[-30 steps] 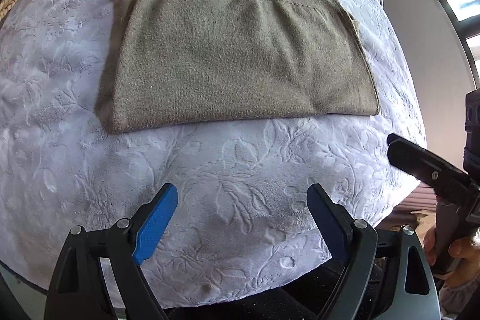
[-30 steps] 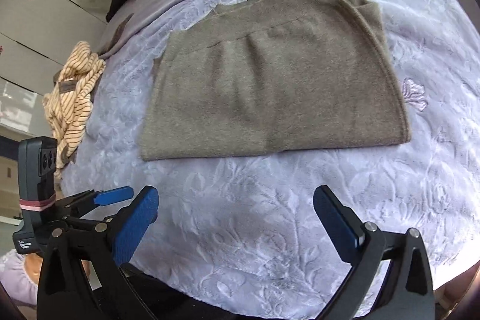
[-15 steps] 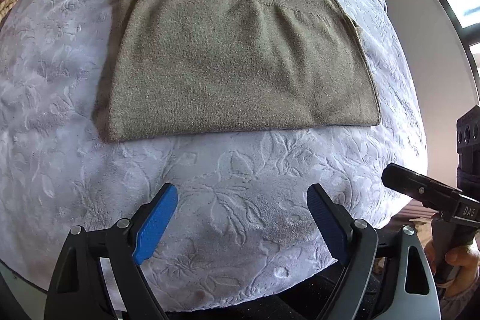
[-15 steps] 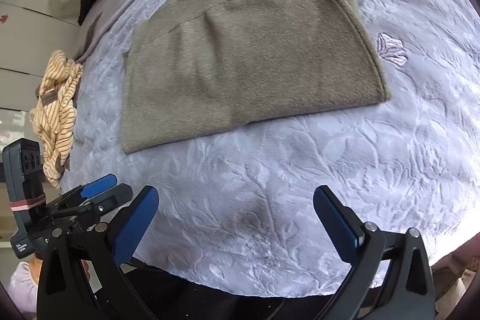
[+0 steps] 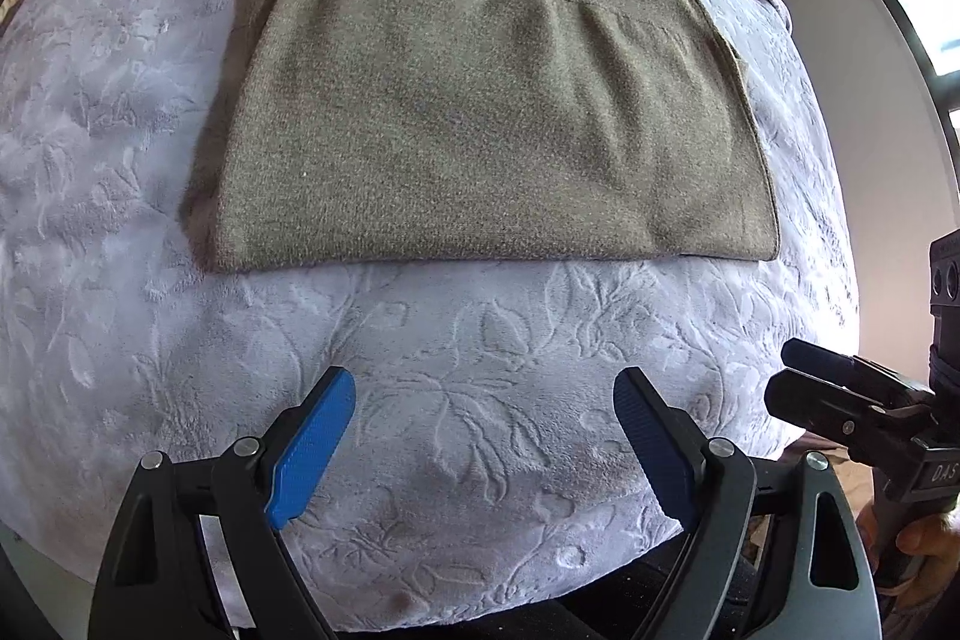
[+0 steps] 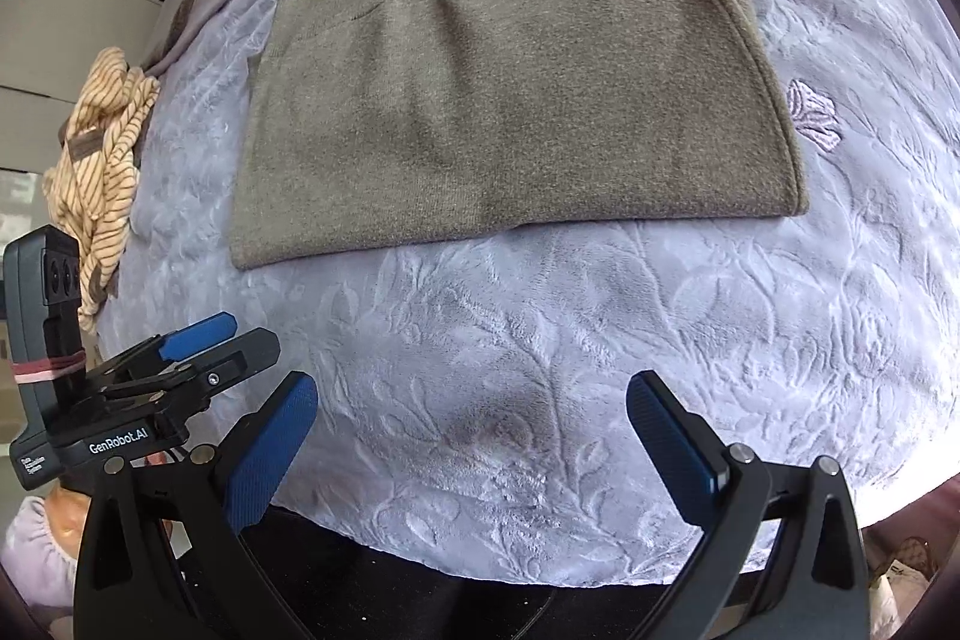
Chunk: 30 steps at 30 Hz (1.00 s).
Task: Fold small clothes
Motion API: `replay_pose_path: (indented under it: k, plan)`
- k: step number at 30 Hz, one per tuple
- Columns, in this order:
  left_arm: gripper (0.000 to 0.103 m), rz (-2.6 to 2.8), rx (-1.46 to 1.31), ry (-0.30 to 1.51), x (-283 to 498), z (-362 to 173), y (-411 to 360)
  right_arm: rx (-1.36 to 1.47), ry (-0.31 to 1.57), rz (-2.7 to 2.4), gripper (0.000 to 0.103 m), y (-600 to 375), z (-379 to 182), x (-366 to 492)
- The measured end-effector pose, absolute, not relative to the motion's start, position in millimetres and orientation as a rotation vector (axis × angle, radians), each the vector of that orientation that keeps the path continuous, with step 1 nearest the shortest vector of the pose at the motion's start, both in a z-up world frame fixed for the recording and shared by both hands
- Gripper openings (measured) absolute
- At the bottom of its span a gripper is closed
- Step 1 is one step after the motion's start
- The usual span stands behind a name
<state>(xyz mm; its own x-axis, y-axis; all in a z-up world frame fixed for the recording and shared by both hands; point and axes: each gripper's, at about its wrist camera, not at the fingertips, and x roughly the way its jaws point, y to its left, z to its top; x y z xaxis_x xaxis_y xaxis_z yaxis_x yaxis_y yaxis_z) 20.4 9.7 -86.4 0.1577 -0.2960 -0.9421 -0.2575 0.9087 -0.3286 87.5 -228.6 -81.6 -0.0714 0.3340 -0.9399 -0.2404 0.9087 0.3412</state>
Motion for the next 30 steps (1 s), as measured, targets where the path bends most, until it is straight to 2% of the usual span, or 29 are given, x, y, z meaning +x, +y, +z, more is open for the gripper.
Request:
replay_pose_path:
  k: [14,30]
  plan:
    - [0.089,0.027,-0.542,1.429,10.3,-101.5,30.6,0.019,1.612,0.497,0.103,-214.5,-89.8,90.3]
    - [0.089,0.050,-0.607,1.388,14.1,-109.0,47.7,0.094,1.630,0.484,0.103,-216.0,-97.6,105.7]
